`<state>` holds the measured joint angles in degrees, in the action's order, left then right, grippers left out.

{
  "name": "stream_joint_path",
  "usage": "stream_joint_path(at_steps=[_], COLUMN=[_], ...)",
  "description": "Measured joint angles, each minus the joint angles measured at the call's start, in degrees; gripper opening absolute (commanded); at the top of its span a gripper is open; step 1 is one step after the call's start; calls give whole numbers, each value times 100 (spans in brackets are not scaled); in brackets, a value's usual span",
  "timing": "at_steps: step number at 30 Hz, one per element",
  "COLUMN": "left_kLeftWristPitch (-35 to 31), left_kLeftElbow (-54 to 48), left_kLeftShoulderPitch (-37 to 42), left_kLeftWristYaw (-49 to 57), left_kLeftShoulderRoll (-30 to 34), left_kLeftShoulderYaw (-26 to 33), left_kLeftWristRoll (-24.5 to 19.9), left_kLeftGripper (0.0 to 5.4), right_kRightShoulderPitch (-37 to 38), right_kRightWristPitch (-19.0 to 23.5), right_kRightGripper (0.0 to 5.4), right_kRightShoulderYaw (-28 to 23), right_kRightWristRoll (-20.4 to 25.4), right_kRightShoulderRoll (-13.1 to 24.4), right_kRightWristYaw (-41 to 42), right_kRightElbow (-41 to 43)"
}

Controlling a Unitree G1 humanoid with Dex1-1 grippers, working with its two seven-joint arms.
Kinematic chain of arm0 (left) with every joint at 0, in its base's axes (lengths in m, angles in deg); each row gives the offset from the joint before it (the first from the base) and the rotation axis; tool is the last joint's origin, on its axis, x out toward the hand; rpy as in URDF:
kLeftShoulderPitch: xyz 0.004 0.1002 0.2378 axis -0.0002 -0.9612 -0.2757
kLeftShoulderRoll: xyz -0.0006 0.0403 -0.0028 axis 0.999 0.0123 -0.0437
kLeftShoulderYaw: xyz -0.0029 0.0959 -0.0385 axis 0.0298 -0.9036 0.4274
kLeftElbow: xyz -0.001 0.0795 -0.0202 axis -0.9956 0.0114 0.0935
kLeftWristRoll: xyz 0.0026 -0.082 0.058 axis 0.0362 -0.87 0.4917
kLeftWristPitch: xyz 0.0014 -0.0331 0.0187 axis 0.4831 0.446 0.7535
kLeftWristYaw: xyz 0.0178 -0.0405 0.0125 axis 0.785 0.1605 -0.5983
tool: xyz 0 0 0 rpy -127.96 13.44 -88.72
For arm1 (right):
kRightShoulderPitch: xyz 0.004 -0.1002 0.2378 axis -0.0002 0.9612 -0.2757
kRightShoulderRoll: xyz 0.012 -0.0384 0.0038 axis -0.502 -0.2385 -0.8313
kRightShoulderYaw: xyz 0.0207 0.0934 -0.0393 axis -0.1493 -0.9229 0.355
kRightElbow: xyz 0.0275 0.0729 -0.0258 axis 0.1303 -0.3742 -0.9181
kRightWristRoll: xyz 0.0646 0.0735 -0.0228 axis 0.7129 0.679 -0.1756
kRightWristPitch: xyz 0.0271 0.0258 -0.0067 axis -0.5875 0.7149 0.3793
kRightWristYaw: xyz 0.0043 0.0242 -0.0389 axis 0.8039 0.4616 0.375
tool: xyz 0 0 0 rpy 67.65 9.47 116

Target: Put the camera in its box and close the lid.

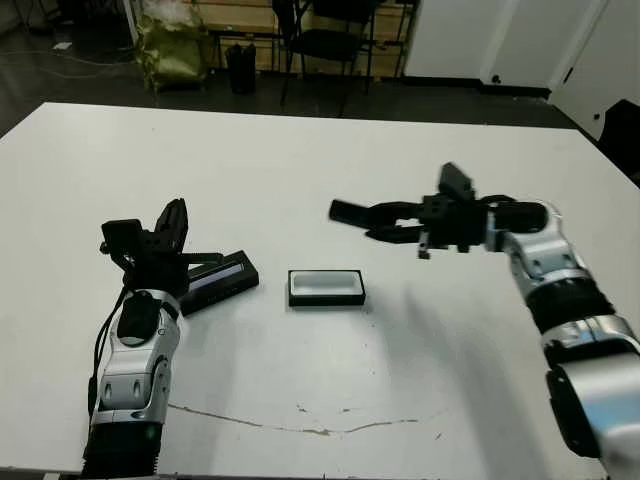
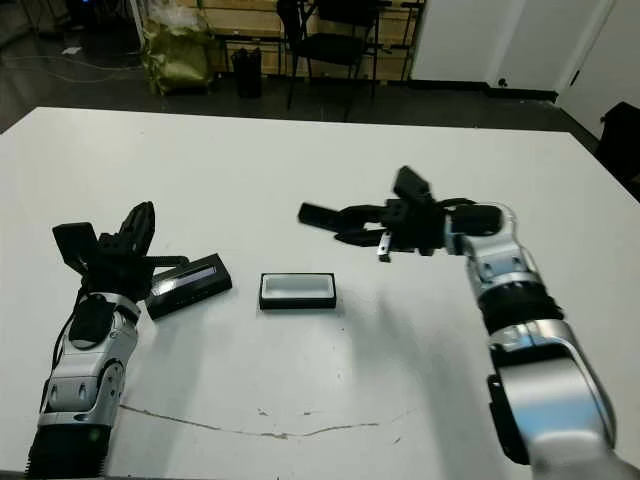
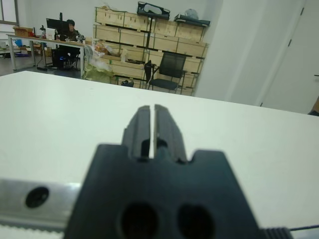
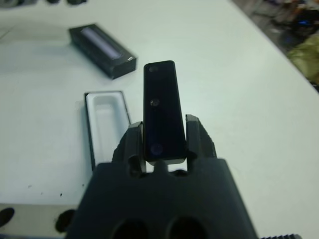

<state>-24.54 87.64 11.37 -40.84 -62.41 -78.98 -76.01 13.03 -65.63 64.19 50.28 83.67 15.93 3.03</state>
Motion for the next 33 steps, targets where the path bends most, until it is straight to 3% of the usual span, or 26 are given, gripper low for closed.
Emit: stream_joint_path(at_steps=[12,33], left_kLeftWristPitch=[16,-6], left_kLeftElbow=[2,1], left_kLeftShoulderPitch=[0,-4], left_kLeftWristYaw=[1,46], left_kLeftShoulderRoll=[-1,-11], left_kLeftShoulderYaw=[-1,-8], left_kLeftWristRoll=[1,8], left_kLeftGripper=[0,0], right_kRightShoulderPitch=[-149,-618], right_kRightWristPitch=[-409,-250], right_kRightGripper=[67,67], right_kRightShoulderYaw=[246,328], right_kRightWristRoll=[-389,-727], right_kRightShoulderRoll=[-254,-409], right_kRightWristYaw=[345,814], right_kRightElbow=[-421,-1107])
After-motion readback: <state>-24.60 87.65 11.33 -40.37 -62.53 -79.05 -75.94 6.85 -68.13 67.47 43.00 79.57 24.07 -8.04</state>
